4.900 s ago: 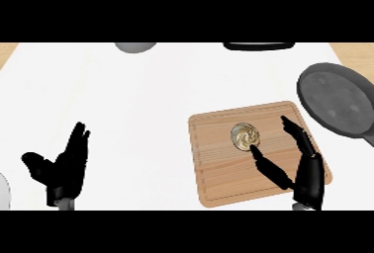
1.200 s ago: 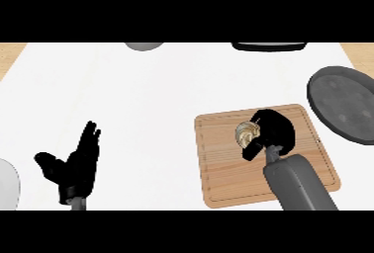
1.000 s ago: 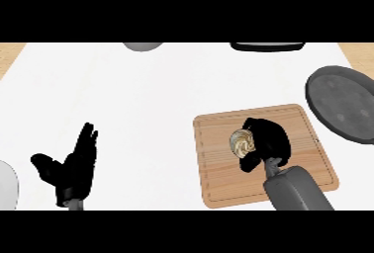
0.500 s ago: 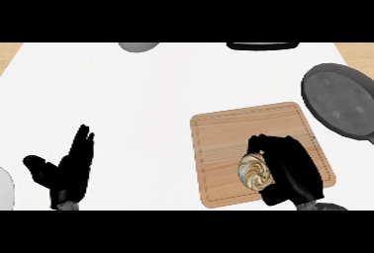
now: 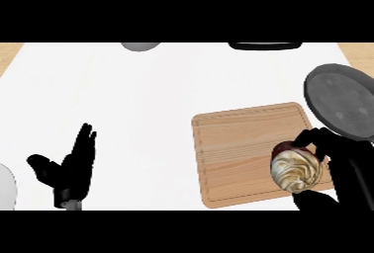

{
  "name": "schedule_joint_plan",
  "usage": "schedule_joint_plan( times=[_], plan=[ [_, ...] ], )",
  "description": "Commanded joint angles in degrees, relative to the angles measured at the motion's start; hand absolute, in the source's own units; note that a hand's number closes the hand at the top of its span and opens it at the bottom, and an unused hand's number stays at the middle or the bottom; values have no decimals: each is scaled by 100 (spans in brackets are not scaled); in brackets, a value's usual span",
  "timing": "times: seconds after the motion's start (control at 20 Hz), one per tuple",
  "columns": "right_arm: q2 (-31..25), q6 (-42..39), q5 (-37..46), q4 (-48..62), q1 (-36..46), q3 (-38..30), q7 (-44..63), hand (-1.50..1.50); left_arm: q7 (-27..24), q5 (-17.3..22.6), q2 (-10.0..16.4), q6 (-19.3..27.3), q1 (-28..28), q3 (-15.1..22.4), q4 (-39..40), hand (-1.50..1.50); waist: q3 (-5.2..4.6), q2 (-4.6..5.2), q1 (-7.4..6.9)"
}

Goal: Pick the cupcake from the cutting board and place it in the pan

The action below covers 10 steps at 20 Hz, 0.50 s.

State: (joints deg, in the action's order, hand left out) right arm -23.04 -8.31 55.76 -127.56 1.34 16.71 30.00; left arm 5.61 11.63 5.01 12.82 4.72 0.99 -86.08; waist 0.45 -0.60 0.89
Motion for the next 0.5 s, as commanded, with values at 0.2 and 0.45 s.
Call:
schedule_joint_plan(
  times=[0.2, 0.45],
  plan=[
    [-21, -107, -1350, 755, 636, -1873, -388, 150, 144, -68, -41, -21, -18, 36, 245, 0, -43, 74, -103],
    [100, 292, -1250, 1753, 998, -2105, -877, 150, 344, 66, -39, -104, -222, -65, 301, 0, -44, 72, -116]
  ],
)
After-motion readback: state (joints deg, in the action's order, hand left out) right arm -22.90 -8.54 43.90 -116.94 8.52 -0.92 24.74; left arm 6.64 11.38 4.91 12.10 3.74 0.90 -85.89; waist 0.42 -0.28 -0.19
